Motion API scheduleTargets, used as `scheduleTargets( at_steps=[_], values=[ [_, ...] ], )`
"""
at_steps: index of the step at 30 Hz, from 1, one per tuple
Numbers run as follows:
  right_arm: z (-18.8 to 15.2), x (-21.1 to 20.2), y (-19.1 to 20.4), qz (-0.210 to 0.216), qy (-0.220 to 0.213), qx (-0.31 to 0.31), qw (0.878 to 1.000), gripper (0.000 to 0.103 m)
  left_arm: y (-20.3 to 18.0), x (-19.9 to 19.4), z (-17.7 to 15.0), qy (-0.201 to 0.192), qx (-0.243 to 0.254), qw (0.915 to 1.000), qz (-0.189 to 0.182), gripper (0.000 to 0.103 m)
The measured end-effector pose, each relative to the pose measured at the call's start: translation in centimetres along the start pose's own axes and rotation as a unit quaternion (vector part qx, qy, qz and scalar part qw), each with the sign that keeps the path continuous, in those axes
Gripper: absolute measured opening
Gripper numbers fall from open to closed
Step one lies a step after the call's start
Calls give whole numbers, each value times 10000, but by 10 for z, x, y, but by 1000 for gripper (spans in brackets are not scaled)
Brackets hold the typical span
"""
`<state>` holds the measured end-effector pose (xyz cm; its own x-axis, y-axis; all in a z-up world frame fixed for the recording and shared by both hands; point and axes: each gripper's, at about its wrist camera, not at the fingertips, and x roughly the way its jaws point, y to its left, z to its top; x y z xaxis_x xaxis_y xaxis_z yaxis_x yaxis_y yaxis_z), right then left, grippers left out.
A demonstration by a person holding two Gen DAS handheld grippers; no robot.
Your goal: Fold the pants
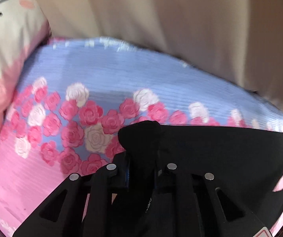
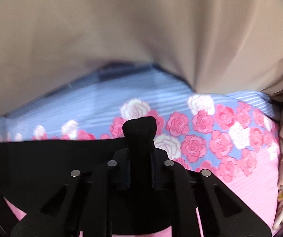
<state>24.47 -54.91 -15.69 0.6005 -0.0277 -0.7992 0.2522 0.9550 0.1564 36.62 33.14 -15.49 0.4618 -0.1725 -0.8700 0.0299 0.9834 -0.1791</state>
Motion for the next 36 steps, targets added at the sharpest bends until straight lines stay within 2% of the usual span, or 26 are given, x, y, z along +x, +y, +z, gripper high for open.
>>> scheduleTargets(
  at_steps=[4, 7, 9, 11, 15, 17, 19, 21, 23, 24, 25, 26, 27, 29, 31, 32, 34, 36],
  values=[
    [-2, -68, 1, 595, -574, -106, 9965, 13, -10, -73, -26, -792, 190, 9944, -668, 14],
    [-35, -138, 14, 939, -858, -465, 9908, 13, -26, -145, -69, -1252, 478, 9835, -1215, 14],
    [-70, -180, 11, 985, -876, -605, 9894, 13, -33, -176, -104, -1239, 595, 9820, -1297, 14],
    [-109, -203, 0, 911, -681, -703, 9910, 13, -33, -189, -133, -1100, 582, 9837, -1301, 15],
    [-180, -193, -35, 590, 226, -462, 9969, 13, -5, -179, -203, -542, 4, 9943, -916, 16],
    [-215, -173, -51, 488, 654, -372, 9960, 16, 11, -147, -226, -72, -244, 9981, -557, 19],
    [-232, -164, -62, 481, 776, -197, 9956, 24, 19, -117, -244, 348, -397, 9983, -266, 24],
    [-238, -167, -69, 307, 667, -55, 9973, 52, 24, -112, -245, 237, -500, 9982, -220, 32],
    [-240, -188, -75, 190, 542, 87, 9983, 64, 26, -120, -244, 189, -595, 9980, -102, 48],
    [-240, -196, -80, 198, 510, 181, 9983, 70, 28, -126, -242, 171, -595, 9981, -5, 60],
    [-242, -206, -83, 162, 486, 235, 9984, 73, 32, -136, -241, 112, -530, 9983, 205, 66],
    [-241, -211, -89, 92, 456, 275, 9985, 76, 33, -146, -239, 98, -489, 9981, 370, 77],
    [-245, -222, -94, 16, 404, 376, 9985, 77, 37, -154, -240, 129, -460, 9976, 498, 84],
    [-247, -227, -108, -49, 305, 624, 9976, 77, 47, -170, -241, 230, -397, 9971, 608, 85],
    [-249, -236, -116, 77, 200, 985, 9949, 77, 55, -179, -241, 365, -302, 9959, 775, 85],
    [-249, -236, -117, 94, 163, 1025, 9946, 77, 58, -185, -241, 350, -259, 9939, 1013, 85],
    [-244, -231, -115, 130, 96, 1000, 9949, 77, 69, -199, -242, 245, -275, 9837, 1761, 85],
    [-236, -223, -114, 310, 107, 1024, 9942, 77, 91, -208, -243, 250, -682, 9743, 2134, 85]
  ],
)
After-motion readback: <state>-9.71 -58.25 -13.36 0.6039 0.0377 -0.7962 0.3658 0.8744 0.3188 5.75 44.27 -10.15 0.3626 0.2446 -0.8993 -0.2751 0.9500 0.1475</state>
